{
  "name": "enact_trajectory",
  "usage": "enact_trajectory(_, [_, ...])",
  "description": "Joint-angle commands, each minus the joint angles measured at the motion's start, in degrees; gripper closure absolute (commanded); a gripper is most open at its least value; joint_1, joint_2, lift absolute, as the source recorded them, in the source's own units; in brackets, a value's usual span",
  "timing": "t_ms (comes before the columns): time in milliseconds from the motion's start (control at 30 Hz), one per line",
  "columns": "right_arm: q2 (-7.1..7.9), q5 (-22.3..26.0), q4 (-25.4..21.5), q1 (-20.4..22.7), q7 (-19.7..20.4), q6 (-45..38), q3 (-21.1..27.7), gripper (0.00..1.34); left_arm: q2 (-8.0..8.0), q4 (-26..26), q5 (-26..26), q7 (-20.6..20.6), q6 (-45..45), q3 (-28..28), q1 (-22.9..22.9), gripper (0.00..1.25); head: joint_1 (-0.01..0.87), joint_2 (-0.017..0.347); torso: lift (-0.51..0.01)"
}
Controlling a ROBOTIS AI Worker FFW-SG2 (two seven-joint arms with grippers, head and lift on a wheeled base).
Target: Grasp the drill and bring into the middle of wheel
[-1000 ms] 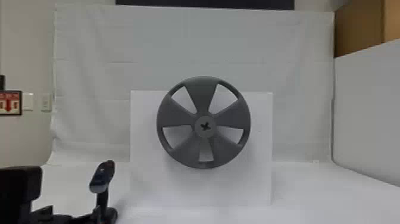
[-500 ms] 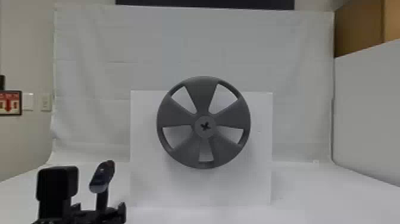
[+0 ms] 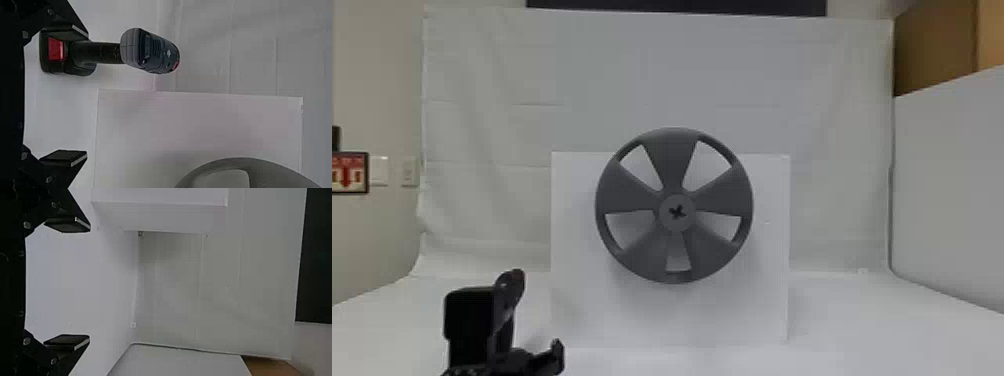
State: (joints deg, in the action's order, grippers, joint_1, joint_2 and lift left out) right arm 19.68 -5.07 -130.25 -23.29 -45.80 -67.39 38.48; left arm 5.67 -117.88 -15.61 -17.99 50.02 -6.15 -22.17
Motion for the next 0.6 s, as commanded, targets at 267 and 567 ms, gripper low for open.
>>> enact_trajectory(267, [0.00,0.0,0.1,0.1,0.0,-0.1,-0.2,0.29,-0.04,7.0,3.0,-3.7,-6.6,-2.7,-1.8,0.22,0.000,0.000,-0.406])
enact_trajectory(567, [0.18,0.1,0.1,0.3,0.0,-0.2,-0.2,0.29,-0.13,12.1,4.7,-5.2,-10.2,-3.0,-4.1,0.22,0.000,0.000,-0.406])
